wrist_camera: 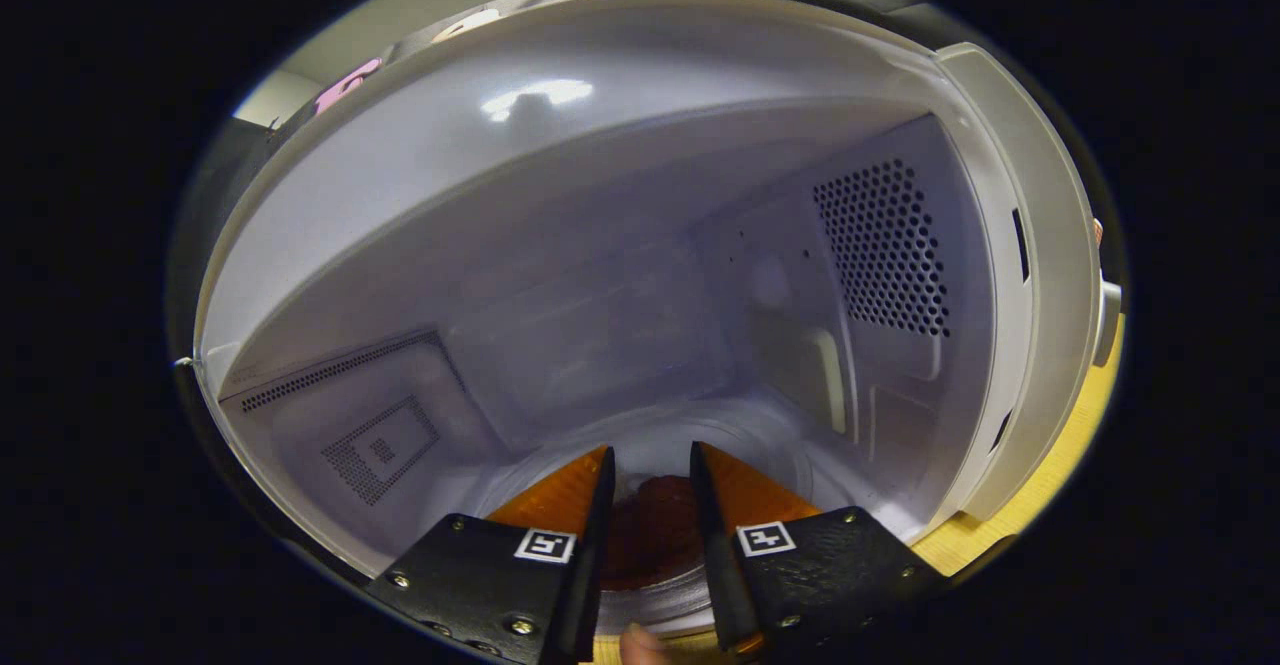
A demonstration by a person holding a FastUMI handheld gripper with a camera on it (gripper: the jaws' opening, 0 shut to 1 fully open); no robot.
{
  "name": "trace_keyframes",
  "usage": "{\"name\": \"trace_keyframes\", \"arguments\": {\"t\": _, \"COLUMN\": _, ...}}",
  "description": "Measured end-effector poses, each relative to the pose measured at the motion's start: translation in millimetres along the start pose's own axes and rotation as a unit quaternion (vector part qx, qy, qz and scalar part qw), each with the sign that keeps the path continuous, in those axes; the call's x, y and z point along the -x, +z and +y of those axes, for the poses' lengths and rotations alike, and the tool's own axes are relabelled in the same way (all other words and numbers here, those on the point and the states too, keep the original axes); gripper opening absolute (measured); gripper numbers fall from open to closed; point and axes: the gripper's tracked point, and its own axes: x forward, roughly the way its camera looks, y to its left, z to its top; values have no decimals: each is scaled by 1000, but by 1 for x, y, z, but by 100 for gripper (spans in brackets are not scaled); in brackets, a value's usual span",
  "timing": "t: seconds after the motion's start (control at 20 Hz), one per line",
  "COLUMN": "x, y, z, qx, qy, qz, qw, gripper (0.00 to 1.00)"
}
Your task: Open the microwave, put the food inside, and close the microwave door.
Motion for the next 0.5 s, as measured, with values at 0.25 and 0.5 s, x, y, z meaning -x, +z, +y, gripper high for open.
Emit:
{"name": "trace_keyframes", "arguments": {"t": 0.25, "x": 57, "y": 14, "z": 36, "qx": 36, "qy": 81, "qz": 10, "qw": 996, "gripper": 59}}
{"name": "trace_keyframes", "arguments": {"t": 0.5, "x": 139, "y": 16, "z": 57, "qx": 95, "qy": 155, "qz": 69, "qw": 981, "gripper": 80}}
